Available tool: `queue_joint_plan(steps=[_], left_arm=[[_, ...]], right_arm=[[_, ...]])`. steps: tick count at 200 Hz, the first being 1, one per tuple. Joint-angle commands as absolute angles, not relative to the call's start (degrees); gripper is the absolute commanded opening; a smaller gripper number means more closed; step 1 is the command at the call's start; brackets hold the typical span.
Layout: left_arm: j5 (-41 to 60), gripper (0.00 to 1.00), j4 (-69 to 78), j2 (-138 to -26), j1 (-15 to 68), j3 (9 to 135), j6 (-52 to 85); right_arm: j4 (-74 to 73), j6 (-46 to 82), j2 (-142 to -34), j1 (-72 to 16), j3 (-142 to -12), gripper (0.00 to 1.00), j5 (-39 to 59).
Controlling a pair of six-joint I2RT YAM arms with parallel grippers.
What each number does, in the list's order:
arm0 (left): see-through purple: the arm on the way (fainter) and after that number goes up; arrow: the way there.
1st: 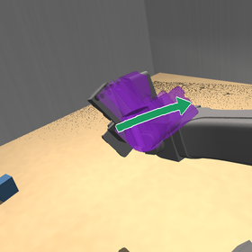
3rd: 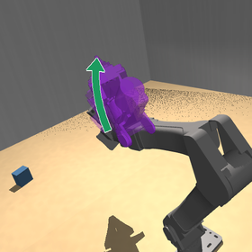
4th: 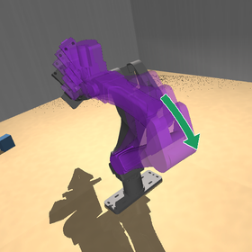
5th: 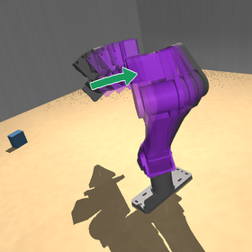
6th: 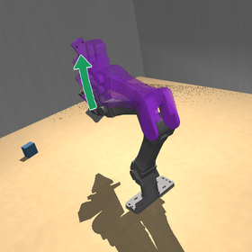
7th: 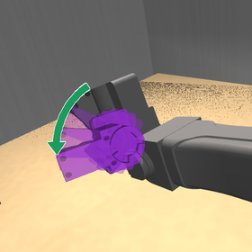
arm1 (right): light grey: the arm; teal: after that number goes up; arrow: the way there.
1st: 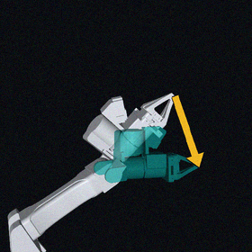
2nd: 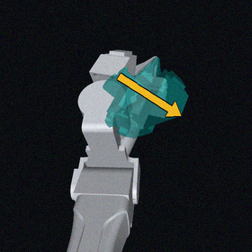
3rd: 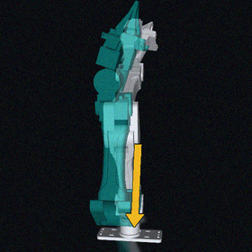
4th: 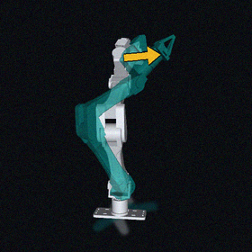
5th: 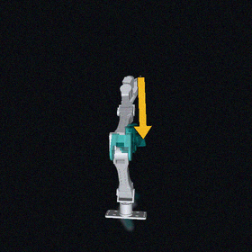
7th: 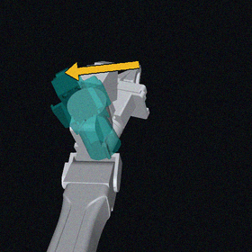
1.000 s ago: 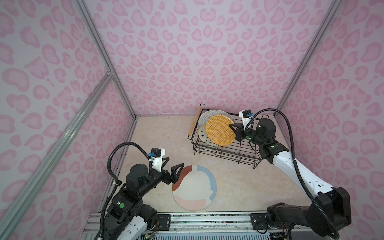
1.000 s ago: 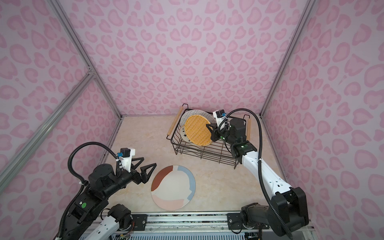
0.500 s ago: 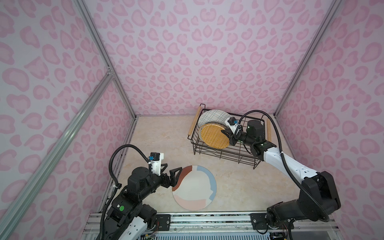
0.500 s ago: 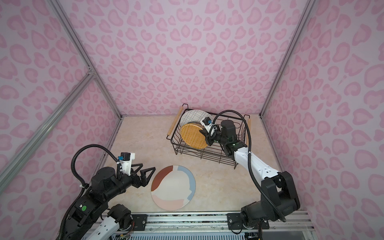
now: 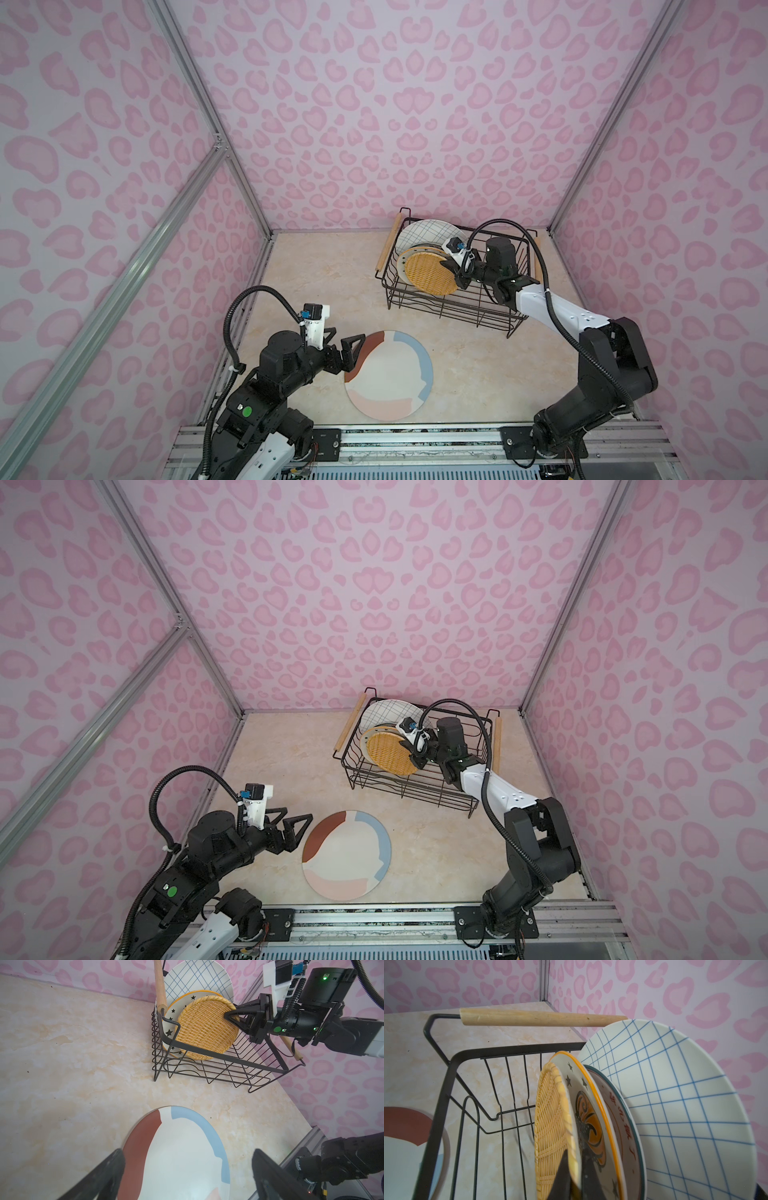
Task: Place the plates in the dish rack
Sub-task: 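Lower the wicker plate into the rack against the star plate, right gripper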
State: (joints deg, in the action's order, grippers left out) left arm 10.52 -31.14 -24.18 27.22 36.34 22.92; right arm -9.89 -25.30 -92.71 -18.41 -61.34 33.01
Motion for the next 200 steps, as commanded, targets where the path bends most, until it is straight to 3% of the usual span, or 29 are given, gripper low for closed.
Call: queue_joint_plan(steps=[1,200], left_arm=[[10.81,0.97,-30.15,-24.35,27.16,36.28,22.88],[11.43,0.97,-29.89,-24.08,27.16,36.19,22.68]], right_arm=[[-14.32,-26.85,-93.21,-18.47,-61.40,0.00,33.87],[-15.29,-29.36,-96.83,-20.65,-60.44,0.00,32.76]])
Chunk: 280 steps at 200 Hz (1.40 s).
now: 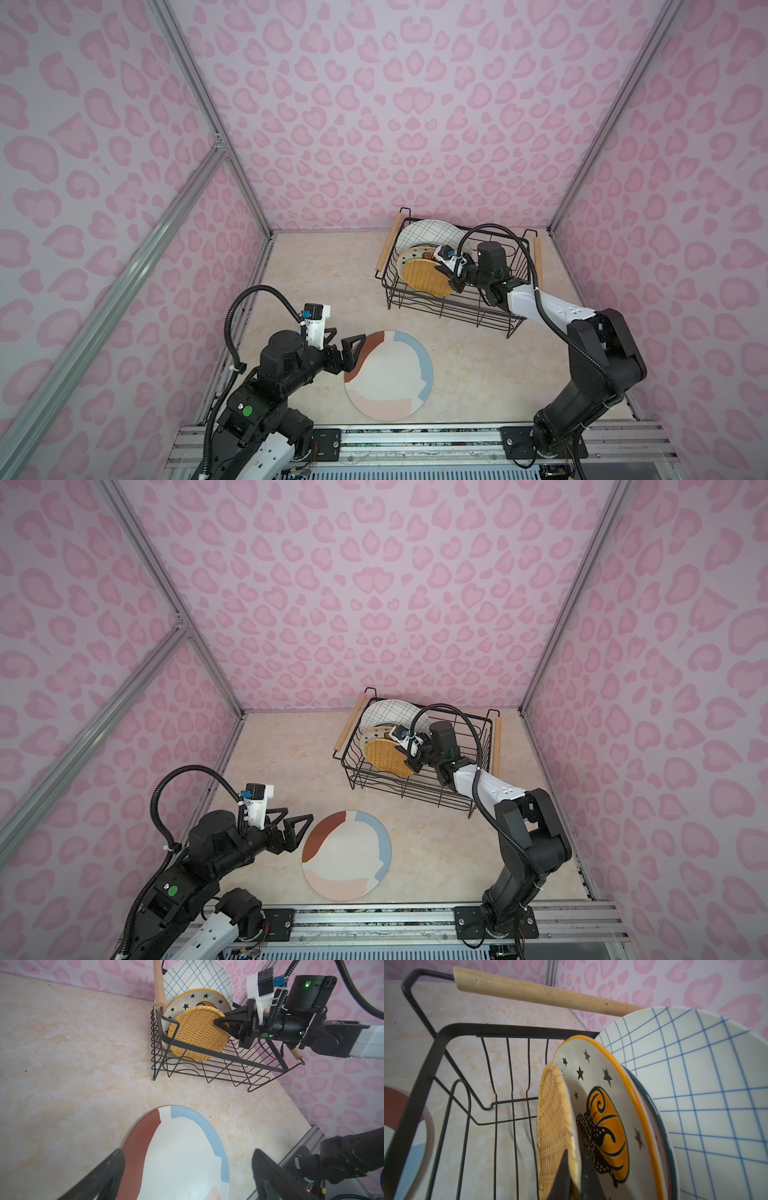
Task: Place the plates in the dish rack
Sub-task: 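Lower the wicker plate into the rack against the star plate, right gripper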
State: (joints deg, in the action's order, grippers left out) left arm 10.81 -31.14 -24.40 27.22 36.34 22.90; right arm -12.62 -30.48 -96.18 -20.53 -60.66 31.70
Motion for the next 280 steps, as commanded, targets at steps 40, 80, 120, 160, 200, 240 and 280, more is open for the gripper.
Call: queue_joint_plan(steps=[40,80,120,160,200,240,280], left_arm=[[11.43,0.97,-29.92,-24.08,27.20,36.21,22.72],[11.40,0.97,-29.88,-24.08,27.15,36.21,22.68],[11.36,0.97,-29.88,-24.17,27.08,36.21,22.68],[11.34,0.97,-29.90,-24.17,27.07,36.24,22.68],[11.34,0.97,-29.88,-24.07,27.07,36.17,22.68],[11.40,0.97,-29.91,-24.08,27.07,36.29,22.59],[11.42,0.97,-29.97,-23.99,27.07,36.30,22.59]], right_arm=[[-15.23,-28.95,-97.68,-20.65,-60.75,0.00,33.23],[-14.15,-29.01,-98.70,-20.65,-61.67,0.00,33.49],[-13.43,-29.18,-98.96,-20.61,-62.22,0.05,33.46],[-12.07,-29.55,-99.72,-21.09,-62.92,0.09,33.45],[-11.16,-29.60,-100.11,-21.37,-63.54,0.10,33.36],[-11.38,-29.28,-100.46,-21.45,-63.59,0.20,32.81],[-12.92,-27.65,-99.35,-21.55,-63.22,0.27,32.62]])
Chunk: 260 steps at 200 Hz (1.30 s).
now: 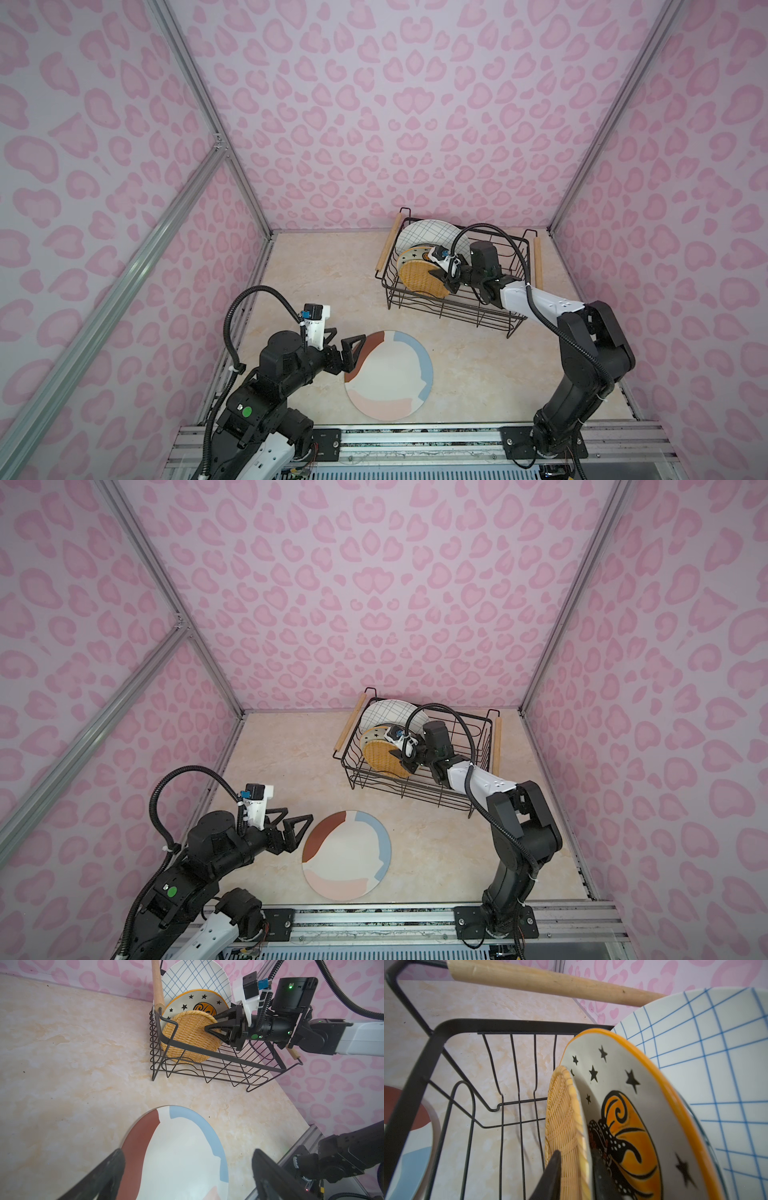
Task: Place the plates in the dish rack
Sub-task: 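Lower the wicker plate into the rack against the star plate, right gripper, then open the right gripper and pull it back from the rack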
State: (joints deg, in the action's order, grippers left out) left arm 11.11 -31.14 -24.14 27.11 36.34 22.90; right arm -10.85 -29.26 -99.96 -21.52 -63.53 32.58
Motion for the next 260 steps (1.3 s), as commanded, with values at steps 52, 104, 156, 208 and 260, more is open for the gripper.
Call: queue_joint_plan(steps=[52,104,156,208,260], left_arm=[[11.60,0.97,-29.88,-23.99,27.07,36.25,22.59],[11.60,0.97,-29.91,-23.80,27.07,36.26,22.61],[11.72,0.97,-29.96,-23.97,27.07,36.23,22.59],[11.78,0.97,-30.23,-25.25,27.07,36.49,22.80],[8.43,0.97,-34.55,-30.34,27.11,36.98,34.60]], right_arm=[[-14.11,-25.42,-98.78,-21.53,-64.28,0.30,32.10],[-13.73,-23.68,-98.47,-21.71,-65.05,0.31,32.37],[-12.84,-22.46,-95.61,-22.66,-64.69,0.37,34.18],[-11.65,-21.30,-91.26,-25.60,-62.79,0.38,33.84],[-13.97,-14.99,-81.71,-27.14,-55.59,0.50,32.36]])
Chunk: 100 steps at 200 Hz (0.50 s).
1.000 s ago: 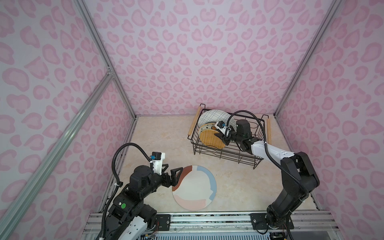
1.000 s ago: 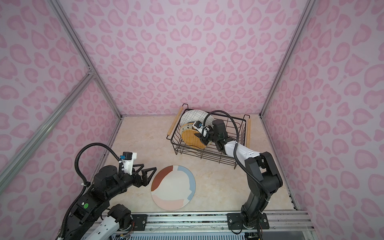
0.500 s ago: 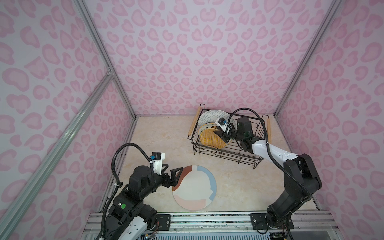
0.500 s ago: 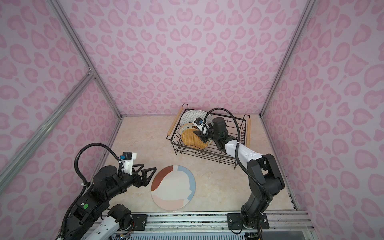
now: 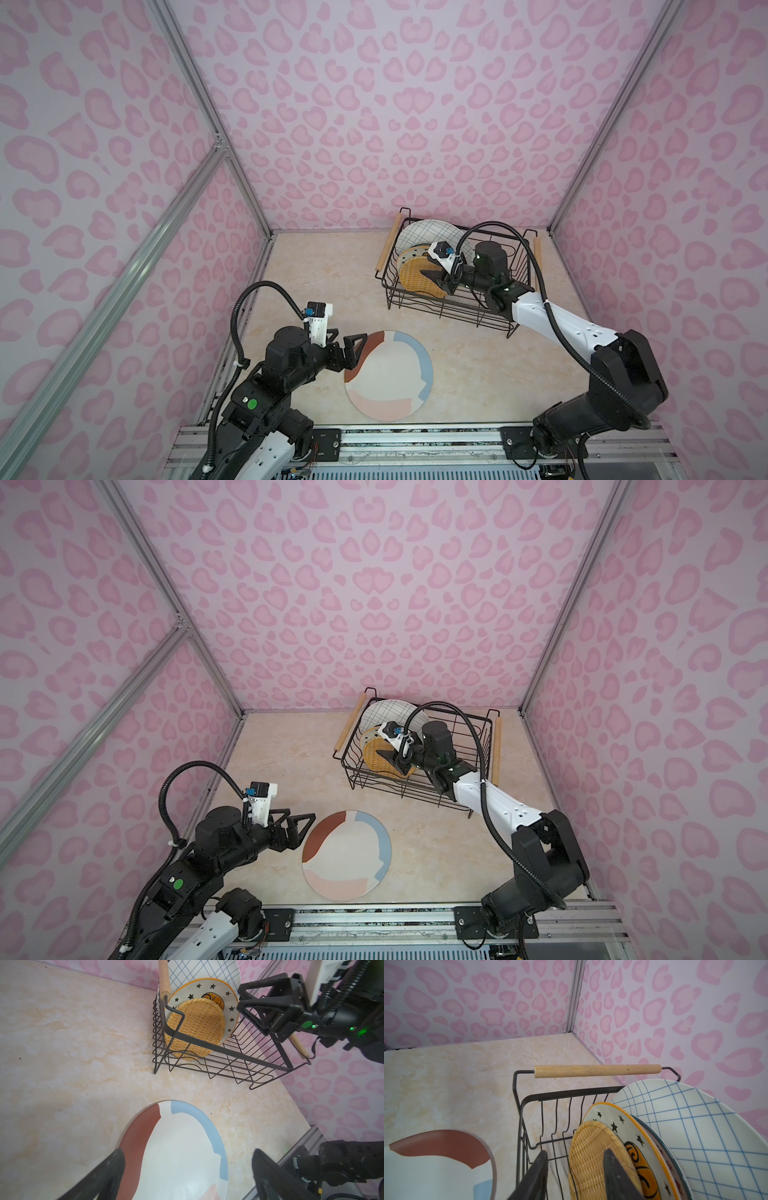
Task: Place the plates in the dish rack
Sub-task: 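Open the right gripper and pull it back from the rack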
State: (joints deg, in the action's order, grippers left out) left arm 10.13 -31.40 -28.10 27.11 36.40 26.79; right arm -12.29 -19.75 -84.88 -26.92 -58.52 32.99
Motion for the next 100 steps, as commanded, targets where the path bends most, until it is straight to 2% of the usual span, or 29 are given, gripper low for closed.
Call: queue_joint_plan(steps=[1,33,80,100], left_arm=[[8.35,0.97,-34.76,-30.46,27.14,36.99,34.92],[7.98,1.00,-37.83,-29.49,27.07,34.16,46.88],[5.68,0.91,-42.68,-21.10,27.07,22.94,61.26],[6.73,0.87,-42.12,-19.64,27.07,17.47,63.44]], right_arm=[[-14.06,-14.79,-81.46,-27.15,-55.44,0.51,32.35],[-14.39,-9.25,-75.00,-28.16,-50.51,0.56,30.78],[-11.77,-3.90,-63.76,-30.74,-44.59,0.60,26.85],[-11.16,-0.60,-59.64,-31.01,-42.03,0.61,26.92]])
